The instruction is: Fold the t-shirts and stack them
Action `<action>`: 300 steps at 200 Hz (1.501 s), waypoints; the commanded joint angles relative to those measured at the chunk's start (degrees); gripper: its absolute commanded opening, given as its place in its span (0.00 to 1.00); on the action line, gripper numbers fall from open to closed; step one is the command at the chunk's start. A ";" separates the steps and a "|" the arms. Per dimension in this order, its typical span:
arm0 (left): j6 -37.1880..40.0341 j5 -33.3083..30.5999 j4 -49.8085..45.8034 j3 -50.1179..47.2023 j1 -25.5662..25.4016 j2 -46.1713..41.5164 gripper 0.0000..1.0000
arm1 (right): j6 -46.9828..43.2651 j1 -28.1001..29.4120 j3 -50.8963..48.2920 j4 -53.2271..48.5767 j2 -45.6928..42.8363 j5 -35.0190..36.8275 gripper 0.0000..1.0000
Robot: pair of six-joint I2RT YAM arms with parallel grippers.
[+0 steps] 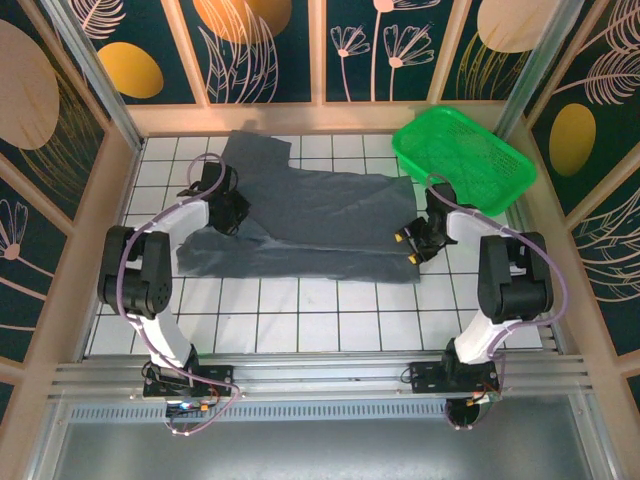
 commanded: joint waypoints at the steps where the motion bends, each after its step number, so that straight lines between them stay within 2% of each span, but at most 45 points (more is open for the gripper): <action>1: 2.92 0.75 -1.13 4.31 -0.27 2.31 0.00 | 1.15 -1.21 3.39 0.78 1.24 2.36 0.51; 60: 5.95 1.43 -1.46 11.23 -0.27 8.88 0.00 | 1.54 -1.57 9.25 1.28 5.91 2.05 0.44; 85: 8.83 4.71 1.89 12.18 -0.26 10.41 0.00 | -0.40 -1.39 9.83 0.27 5.01 3.52 0.44; 97: 10.88 5.99 2.51 12.94 -0.27 10.82 0.15 | -1.95 -1.05 9.84 -0.42 3.95 4.98 0.45; 112: 13.61 5.02 0.70 14.46 -0.26 10.55 0.46 | -4.29 -0.10 9.80 -1.18 2.08 7.35 0.45; 123: 14.63 2.60 -1.04 15.12 -0.27 9.09 0.54 | -6.32 0.92 9.54 -1.64 0.58 9.17 0.45; 151: 13.48 -1.79 -0.47 11.61 1.05 2.19 0.52 | -10.99 3.82 6.97 -1.86 -3.60 11.60 0.45; 170: 11.02 -0.56 1.14 6.67 3.54 -1.68 0.45 | -14.02 5.71 4.71 -0.57 -5.62 11.31 0.44; 186: 9.49 2.19 -0.08 4.91 5.38 -1.27 0.46 | -15.93 6.85 3.89 -0.83 -5.72 11.24 0.43; 206: 10.69 4.75 0.35 4.56 5.36 0.40 0.45 | -18.20 7.79 3.78 -0.58 -5.29 11.28 0.42; 218: 12.22 4.76 -0.25 5.74 4.74 1.69 0.44 | -19.95 8.46 4.59 -0.91 -4.80 12.10 0.41; 241: 18.90 0.76 -4.61 11.07 1.24 6.09 0.38 | -24.45 10.66 7.04 -1.54 -3.54 14.10 0.42; 267: 24.27 -5.23 -11.12 17.39 -3.15 12.67 0.35 | -29.54 12.37 8.11 1.49 -3.95 9.78 0.43; 300: 24.31 -9.38 -10.41 18.19 -4.63 14.99 0.38 | -32.69 12.74 9.37 3.73 -4.81 3.15 0.46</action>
